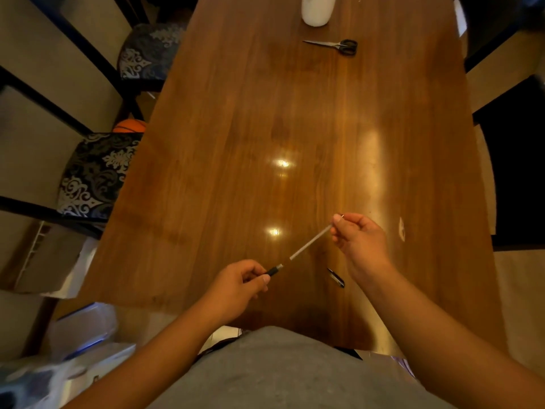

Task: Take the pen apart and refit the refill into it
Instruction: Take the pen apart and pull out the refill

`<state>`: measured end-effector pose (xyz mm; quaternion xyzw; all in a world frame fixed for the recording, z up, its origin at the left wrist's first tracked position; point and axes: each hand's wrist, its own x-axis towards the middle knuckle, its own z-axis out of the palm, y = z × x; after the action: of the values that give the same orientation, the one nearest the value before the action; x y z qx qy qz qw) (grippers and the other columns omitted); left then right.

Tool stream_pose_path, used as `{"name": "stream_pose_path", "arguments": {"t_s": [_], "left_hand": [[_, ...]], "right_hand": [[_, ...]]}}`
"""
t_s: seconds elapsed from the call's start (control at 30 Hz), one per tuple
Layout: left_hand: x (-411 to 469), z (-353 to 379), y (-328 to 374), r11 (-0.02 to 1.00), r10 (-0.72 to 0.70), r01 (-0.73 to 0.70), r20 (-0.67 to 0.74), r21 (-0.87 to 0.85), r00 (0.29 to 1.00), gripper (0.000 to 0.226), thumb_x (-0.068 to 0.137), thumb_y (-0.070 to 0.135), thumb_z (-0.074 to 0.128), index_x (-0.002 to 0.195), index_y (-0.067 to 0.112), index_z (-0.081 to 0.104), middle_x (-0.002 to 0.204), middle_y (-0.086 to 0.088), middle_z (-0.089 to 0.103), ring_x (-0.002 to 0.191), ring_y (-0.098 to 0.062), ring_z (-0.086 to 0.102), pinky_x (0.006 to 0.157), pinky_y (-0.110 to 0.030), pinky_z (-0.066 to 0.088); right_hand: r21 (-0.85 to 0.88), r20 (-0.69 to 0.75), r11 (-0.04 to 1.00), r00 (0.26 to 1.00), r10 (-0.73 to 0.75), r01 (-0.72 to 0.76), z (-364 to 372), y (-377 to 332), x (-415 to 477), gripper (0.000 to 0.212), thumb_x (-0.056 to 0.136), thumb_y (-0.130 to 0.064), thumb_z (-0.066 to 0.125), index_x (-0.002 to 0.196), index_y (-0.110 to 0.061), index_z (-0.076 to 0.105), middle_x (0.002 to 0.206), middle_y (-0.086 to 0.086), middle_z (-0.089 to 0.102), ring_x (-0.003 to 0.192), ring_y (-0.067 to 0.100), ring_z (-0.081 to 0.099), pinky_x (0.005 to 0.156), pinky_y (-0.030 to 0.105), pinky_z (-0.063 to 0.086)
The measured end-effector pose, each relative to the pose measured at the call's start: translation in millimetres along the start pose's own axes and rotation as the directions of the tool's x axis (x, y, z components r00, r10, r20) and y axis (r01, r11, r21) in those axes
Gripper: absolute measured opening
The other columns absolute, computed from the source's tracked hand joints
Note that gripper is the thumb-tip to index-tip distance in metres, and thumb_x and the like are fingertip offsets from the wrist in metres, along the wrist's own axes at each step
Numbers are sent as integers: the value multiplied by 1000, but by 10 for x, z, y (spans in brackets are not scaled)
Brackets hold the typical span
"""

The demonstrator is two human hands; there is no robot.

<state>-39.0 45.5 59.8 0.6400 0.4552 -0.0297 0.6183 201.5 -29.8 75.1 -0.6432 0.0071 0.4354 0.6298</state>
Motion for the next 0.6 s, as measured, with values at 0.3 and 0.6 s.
{"name": "stream_pose_path", "arguments": {"t_s": [0.3,0.6], "left_hand": [[-126,-153,-229,998,-56,55,-46,-27,997,12,90,25,62,82,33,68,81,5,74,63,0,64,60,-19,47],[-214,-284,-460,997,-70,68,-83,-24,994,10,89,33,61,83,39,67,82,7,75,64,-3,66,60,-22,48]], "right_hand": [[-742,102,660,993,-59,116,184,335,286,15,81,-22,76,75,-21,62,59,-2,66,44,4,61,40,20,45],[-927,160,333,986,-56,169,367,663,459,34,80,-28,76,70,-30,44,71,-3,60,57,10,58,40,19,33]]}}
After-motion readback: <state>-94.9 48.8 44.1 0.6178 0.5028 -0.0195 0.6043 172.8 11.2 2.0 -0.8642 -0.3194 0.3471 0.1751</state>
